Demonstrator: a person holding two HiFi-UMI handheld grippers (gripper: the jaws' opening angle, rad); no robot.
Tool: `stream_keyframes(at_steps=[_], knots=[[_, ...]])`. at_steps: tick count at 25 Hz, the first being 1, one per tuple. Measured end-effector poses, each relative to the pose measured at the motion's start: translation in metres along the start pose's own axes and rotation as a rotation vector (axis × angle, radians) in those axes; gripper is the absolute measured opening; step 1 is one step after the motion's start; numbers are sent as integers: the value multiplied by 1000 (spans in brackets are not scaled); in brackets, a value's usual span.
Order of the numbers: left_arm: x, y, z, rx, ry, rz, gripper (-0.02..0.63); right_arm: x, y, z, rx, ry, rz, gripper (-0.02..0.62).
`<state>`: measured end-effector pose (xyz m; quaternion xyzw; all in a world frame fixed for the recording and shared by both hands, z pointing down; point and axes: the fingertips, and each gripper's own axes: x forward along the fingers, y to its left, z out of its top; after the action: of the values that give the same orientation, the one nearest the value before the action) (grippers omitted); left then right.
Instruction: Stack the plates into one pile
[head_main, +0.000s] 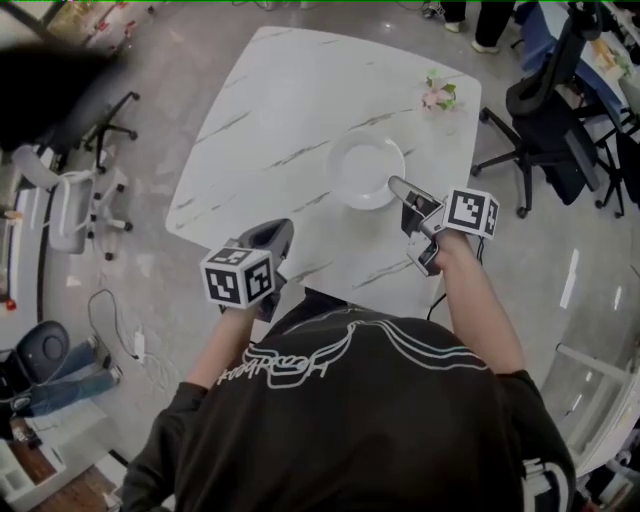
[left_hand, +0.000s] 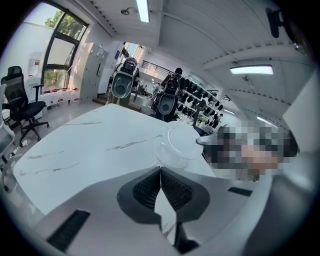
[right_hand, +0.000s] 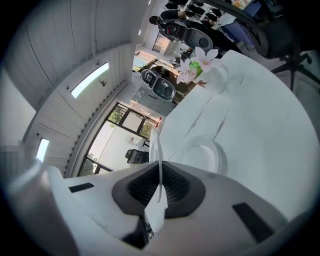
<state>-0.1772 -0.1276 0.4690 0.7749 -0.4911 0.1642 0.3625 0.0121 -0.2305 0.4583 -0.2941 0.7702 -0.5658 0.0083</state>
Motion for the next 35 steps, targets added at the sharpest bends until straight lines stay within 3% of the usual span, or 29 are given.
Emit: stream_keyframes(at_steps=[12, 17, 21, 24, 29, 35], knots=[[30, 7, 13, 34, 54, -46, 25, 13, -56, 0, 78, -15, -103, 35], [35, 14, 13, 36, 73, -47, 25, 19, -63, 1, 42, -2, -129, 37], [37, 18, 11, 33, 81, -41, 25, 22, -65, 1, -141, 49, -192, 74], [38, 19, 9, 33, 81, -38, 25, 26, -65, -4, -291, 132, -236, 177], [34, 18, 5, 31, 76, -32, 25, 27, -66, -20, -559, 322, -306, 287], [26, 18, -3, 12, 65, -17, 25, 22, -64, -39, -818, 549, -322, 327]])
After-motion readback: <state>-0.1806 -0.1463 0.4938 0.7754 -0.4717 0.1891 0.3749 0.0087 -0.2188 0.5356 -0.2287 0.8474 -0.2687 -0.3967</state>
